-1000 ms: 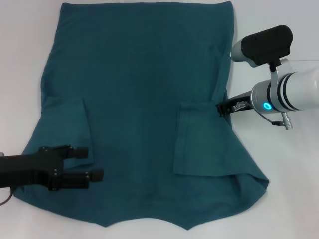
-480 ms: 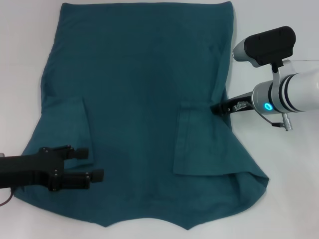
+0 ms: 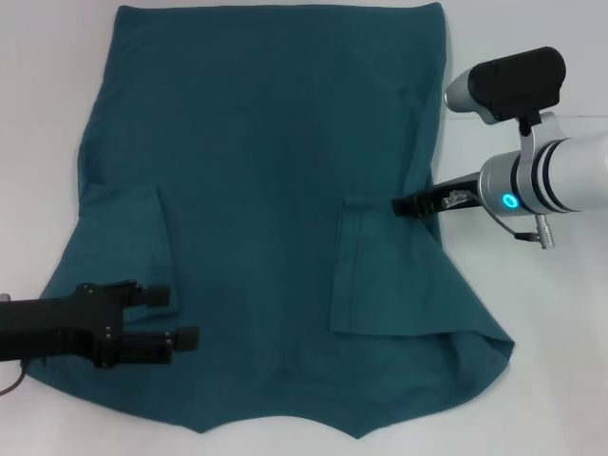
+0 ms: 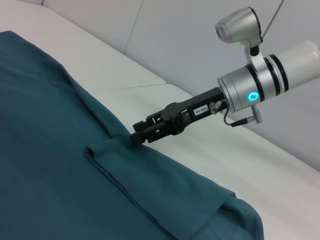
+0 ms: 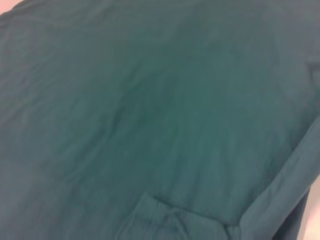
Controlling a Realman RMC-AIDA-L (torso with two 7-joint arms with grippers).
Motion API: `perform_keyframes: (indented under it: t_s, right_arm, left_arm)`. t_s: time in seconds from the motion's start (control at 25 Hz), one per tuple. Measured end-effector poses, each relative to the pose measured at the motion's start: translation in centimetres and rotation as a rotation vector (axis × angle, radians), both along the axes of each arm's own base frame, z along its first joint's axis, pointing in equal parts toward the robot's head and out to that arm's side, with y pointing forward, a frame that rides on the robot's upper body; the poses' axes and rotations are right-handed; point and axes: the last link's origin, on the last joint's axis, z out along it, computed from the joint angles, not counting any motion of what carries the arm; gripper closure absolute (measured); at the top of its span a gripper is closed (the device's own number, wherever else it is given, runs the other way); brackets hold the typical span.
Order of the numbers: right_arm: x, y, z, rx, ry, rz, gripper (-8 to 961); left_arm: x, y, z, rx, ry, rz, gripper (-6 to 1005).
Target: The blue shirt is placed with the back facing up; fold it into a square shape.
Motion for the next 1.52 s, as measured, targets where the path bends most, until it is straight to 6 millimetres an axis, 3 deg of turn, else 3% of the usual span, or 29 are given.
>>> perform_keyframes:
  t_s: [0.32, 0.64, 1.08, 1.52]
  right_arm:
    - [0.7, -0.2, -0.3, 0.006, -0.006, -0.015, 363]
    - [0.9, -0.3, -0.4, 0.006, -0.02, -0.006, 497]
    - [1.4, -0.3, -0.1, 0.021, -0.018, -0.017, 923]
    - [2.3, -0.9, 1.7, 0.055, 0.023, -0.041, 940]
  left_arm:
    - [0.0, 0.0, 0.0, 0.0, 0.0, 0.0, 52]
    - [0.1, 0.0, 0.0, -0.002, -0.001, -0.003, 52]
    - [0.0, -0.1, -0.1, -0.002, -0.002, -0.001, 52]
    - [0.2, 0.0, 0.0, -0.002, -0.002, -0.006, 53]
